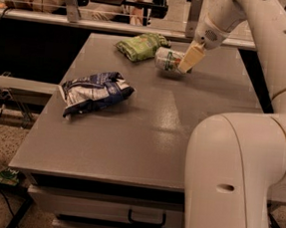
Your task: Move 7up can near green jalapeno chip bag
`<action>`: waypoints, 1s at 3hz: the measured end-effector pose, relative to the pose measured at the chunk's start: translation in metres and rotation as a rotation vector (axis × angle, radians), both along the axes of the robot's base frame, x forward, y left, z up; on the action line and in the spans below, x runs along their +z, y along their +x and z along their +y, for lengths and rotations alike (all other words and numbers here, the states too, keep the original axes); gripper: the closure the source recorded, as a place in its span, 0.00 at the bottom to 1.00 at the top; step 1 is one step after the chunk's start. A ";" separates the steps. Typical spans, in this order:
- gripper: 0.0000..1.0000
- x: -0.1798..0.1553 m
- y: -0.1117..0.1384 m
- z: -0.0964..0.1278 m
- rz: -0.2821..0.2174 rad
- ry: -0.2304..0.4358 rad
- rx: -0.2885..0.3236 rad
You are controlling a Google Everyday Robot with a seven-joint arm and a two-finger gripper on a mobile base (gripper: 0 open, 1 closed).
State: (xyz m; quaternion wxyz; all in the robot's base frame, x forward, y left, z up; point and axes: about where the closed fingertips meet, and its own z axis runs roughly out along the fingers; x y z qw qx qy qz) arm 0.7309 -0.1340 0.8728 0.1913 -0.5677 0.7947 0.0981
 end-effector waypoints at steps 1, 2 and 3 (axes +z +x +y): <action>1.00 0.012 0.019 -0.001 -0.042 -0.027 -0.127; 1.00 0.012 0.027 0.000 -0.047 -0.063 -0.194; 0.80 -0.005 0.026 0.004 -0.004 -0.076 -0.203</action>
Offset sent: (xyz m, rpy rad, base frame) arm 0.0213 -0.0020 0.0183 -0.0974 -0.0524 -0.2522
